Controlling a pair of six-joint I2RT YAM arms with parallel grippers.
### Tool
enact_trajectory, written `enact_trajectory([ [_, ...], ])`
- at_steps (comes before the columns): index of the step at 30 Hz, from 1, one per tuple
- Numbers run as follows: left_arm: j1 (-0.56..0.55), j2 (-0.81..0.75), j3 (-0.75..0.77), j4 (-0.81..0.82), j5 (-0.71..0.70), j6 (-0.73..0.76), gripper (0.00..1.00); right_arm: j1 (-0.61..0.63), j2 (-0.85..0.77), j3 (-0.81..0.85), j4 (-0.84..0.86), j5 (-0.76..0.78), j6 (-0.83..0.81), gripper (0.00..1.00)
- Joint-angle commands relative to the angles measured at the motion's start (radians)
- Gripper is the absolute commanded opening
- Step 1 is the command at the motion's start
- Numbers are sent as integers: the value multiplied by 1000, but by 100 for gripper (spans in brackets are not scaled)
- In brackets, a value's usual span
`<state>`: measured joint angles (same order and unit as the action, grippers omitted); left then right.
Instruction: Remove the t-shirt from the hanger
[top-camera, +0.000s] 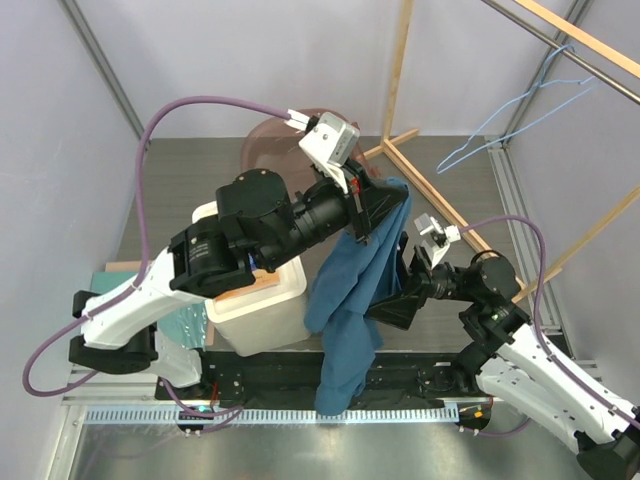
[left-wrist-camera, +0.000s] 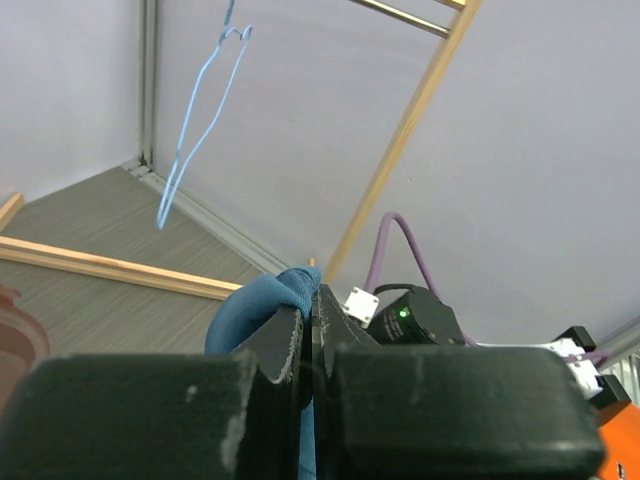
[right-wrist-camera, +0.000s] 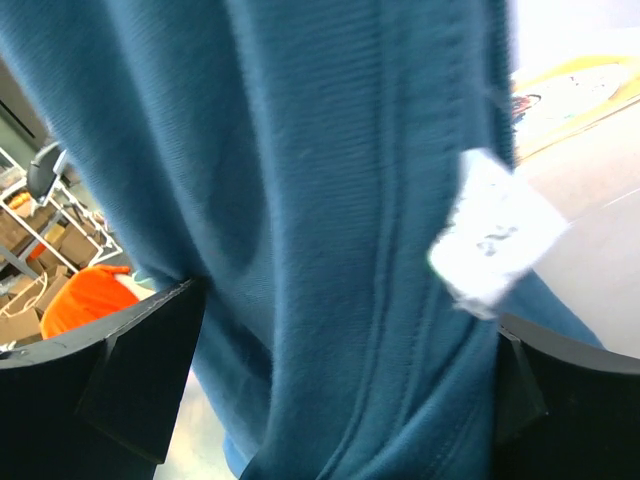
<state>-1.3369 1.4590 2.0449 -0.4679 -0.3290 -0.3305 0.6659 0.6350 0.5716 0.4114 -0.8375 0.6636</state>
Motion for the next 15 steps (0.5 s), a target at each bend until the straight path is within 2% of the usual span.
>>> enact_trajectory([
  [1,-1,40,30,118,-50,42,0,8,-64,-6,78,15,54,100],
  [7,28,144,110,74,-80,71,0,8,-101,-24,82,3,80,100],
  [15,44,213,188,86,-56,57,0,6,-103,-72,4,106,60,99],
])
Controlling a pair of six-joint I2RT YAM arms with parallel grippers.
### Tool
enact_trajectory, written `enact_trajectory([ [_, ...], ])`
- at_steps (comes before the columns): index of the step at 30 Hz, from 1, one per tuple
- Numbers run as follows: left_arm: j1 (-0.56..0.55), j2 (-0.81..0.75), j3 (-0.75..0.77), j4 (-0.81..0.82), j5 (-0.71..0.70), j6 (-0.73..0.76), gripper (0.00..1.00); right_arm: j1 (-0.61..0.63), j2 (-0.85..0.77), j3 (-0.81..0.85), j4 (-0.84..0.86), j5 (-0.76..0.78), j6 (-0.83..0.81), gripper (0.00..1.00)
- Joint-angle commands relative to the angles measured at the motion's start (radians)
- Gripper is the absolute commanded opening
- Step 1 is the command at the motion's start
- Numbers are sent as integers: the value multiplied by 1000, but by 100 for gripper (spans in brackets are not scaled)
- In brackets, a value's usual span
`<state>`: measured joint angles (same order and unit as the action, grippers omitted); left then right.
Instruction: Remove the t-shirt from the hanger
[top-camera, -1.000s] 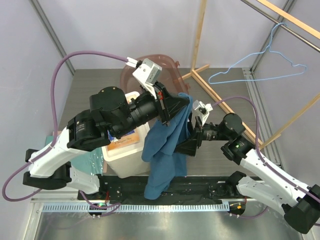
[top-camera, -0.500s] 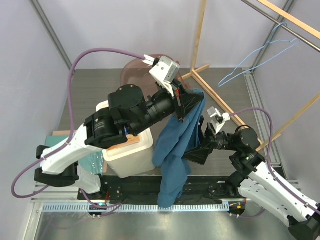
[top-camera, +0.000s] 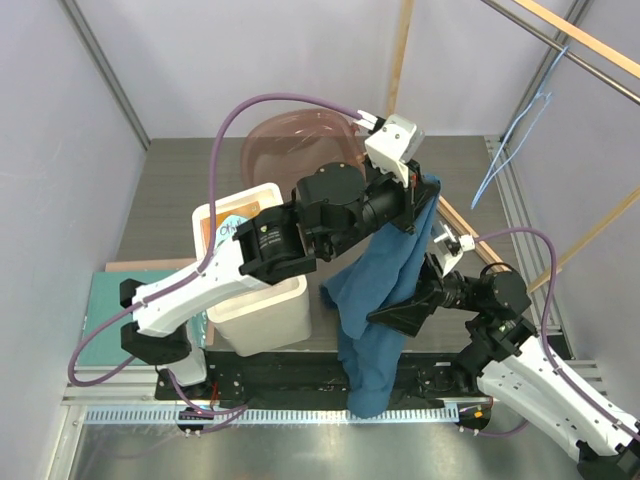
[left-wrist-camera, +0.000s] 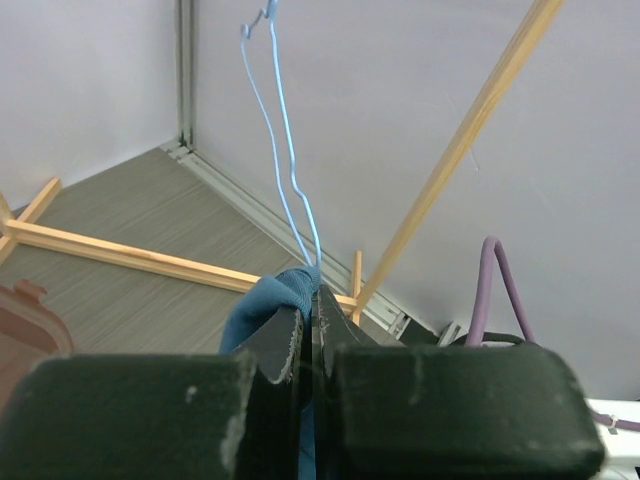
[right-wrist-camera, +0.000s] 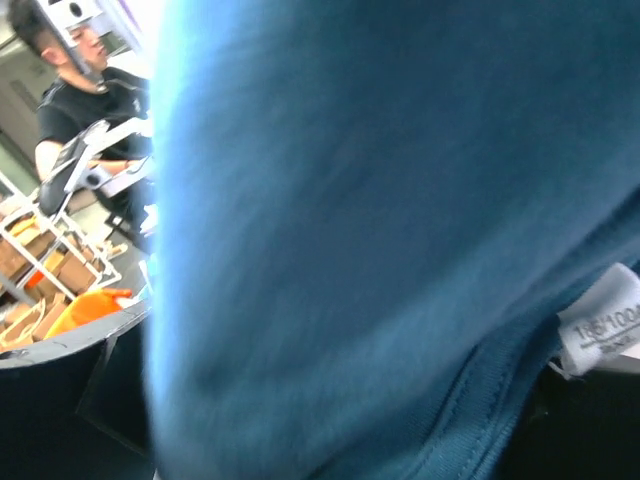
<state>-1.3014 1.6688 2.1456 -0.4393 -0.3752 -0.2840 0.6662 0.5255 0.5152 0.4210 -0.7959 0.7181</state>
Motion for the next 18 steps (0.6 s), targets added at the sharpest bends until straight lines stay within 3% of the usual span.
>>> enact_trajectory([
  [1,7,11,97,51,-8,12,0,7,8,-17,-19,81,-11,97],
  [9,17,-61,47,48,-39,37,0,7,-71,-82,-139,230,-66,70],
  [12,21,-96,13,50,-41,39,0,6,-108,-104,-148,257,-63,41],
  [13,22,-103,4,45,-41,39,0,7,-116,-103,-159,294,-65,23],
  [15,21,-138,-39,25,-37,26,1,7,-137,-74,-220,357,-81,3],
  [16,22,-158,-61,21,-34,20,4,7,-142,-60,-250,430,-89,1],
  [18,21,-230,-156,13,-22,2,24,7,-147,-1,-353,526,-123,1],
])
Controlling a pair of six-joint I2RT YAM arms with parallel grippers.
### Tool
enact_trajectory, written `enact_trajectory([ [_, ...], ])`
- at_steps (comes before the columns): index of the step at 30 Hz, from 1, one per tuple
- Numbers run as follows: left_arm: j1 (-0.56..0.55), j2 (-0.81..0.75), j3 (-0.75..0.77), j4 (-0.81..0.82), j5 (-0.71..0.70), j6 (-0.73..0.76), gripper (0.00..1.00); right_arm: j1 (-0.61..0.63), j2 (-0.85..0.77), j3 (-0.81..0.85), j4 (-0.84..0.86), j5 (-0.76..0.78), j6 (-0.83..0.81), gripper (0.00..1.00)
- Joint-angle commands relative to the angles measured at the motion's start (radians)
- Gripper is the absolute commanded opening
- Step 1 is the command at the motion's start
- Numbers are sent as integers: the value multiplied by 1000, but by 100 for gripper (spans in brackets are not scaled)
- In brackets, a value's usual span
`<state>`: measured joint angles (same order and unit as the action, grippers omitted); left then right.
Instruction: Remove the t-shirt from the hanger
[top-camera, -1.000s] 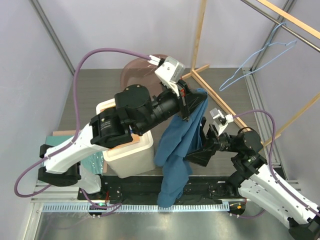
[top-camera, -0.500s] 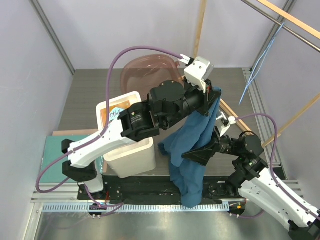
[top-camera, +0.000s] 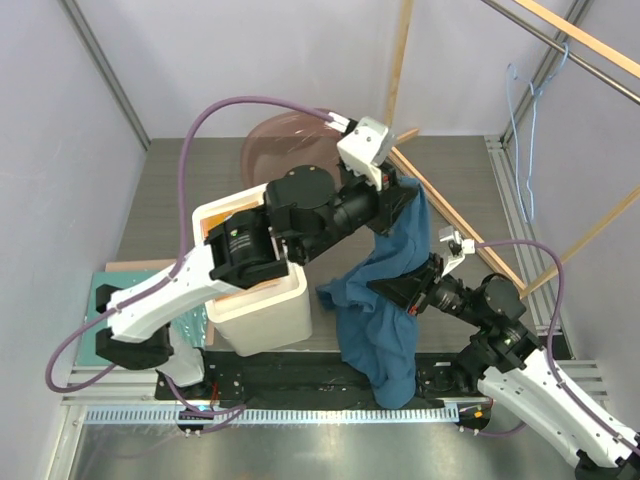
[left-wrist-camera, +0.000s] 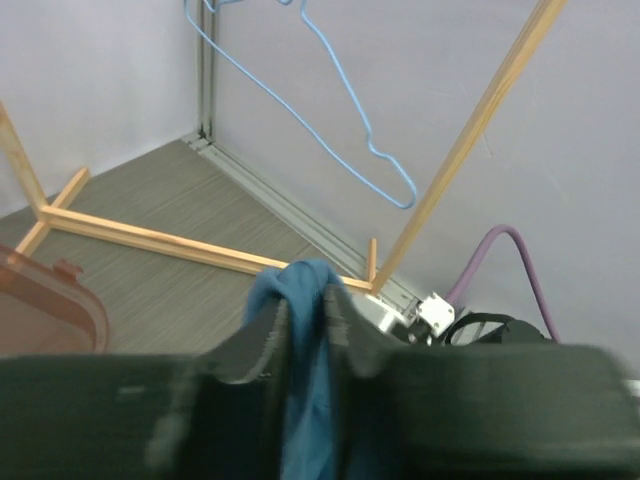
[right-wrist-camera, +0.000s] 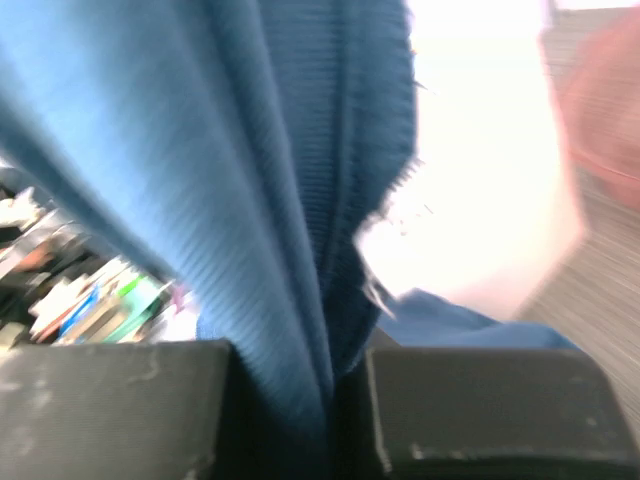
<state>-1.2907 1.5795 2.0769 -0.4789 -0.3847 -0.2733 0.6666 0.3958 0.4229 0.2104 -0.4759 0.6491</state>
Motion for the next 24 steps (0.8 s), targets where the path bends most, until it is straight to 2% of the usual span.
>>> enact_trajectory([
  [1,10,-168,-159,51,-11,-21,32,7,-12,108,-170,286,-69,1],
  [2,10,-234,-196,46,-5,-35,47,7,-6,146,-231,322,-97,1],
  [5,10,-373,-345,48,24,-95,71,7,50,210,-285,413,-140,1],
  [7,10,-444,-443,43,47,-147,77,7,112,241,-293,436,-149,1],
  [10,10,-579,-562,39,96,-213,78,7,208,319,-278,468,-186,1],
  [16,8,-820,-774,52,148,-313,78,7,450,601,-266,572,-334,1],
  [21,10,-934,-850,23,152,-366,77,7,635,874,-217,609,-407,1],
  [24,10,-986,-894,17,161,-411,75,5,764,997,-97,577,-440,1],
])
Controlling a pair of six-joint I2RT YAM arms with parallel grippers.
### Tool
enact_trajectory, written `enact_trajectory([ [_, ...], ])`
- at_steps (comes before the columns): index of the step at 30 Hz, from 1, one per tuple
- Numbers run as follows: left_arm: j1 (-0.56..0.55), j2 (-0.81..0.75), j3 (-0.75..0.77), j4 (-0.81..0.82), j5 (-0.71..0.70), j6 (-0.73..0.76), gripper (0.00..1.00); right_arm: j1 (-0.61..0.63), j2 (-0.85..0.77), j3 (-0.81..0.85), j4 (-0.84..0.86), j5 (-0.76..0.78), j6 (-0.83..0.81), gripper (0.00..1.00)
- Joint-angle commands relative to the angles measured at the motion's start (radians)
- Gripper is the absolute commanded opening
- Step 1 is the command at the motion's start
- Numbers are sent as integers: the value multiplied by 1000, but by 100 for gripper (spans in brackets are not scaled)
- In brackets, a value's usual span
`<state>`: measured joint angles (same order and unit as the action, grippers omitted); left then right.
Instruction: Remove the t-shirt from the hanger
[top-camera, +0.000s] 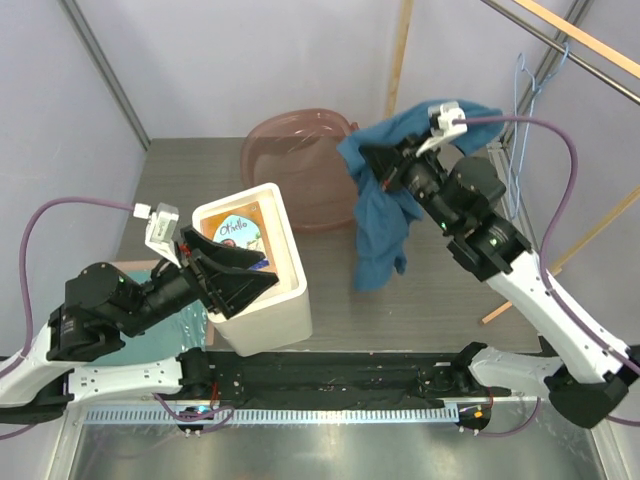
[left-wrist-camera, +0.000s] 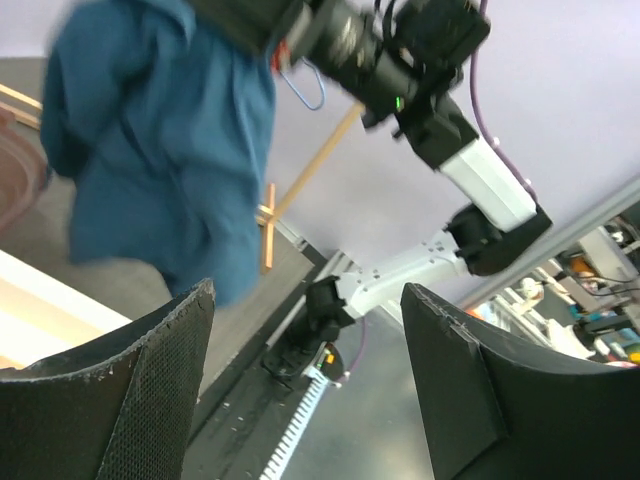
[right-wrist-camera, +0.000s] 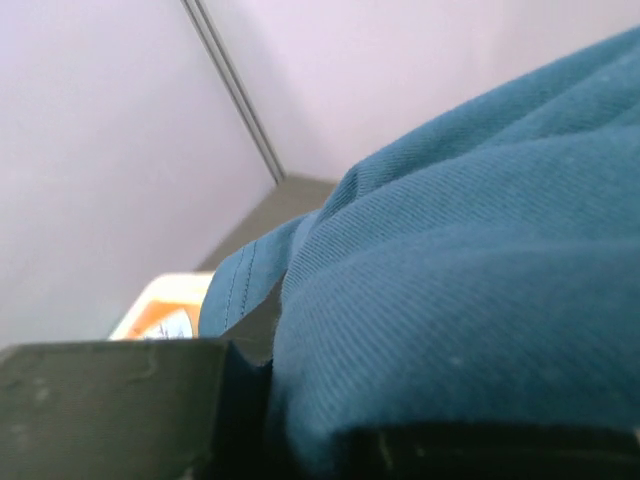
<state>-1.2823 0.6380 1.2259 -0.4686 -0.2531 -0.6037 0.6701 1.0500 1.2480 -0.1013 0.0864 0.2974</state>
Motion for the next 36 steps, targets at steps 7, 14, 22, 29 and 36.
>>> enact_trajectory([
  [7,1,-89,-111,-45,60,-131,73,0,428,459,369,9,-148,1],
  [14,0,-126,-158,-96,41,-148,72,-38,689,459,483,16,-167,1],
  [22,1,-121,-163,-145,32,-142,72,-69,979,517,223,26,-89,5],
  [29,0,-81,-151,-191,0,-139,73,-75,1222,810,-211,7,-67,23],
  [36,1,-57,-155,-168,-5,-153,73,-79,1249,876,-342,49,-73,58],
])
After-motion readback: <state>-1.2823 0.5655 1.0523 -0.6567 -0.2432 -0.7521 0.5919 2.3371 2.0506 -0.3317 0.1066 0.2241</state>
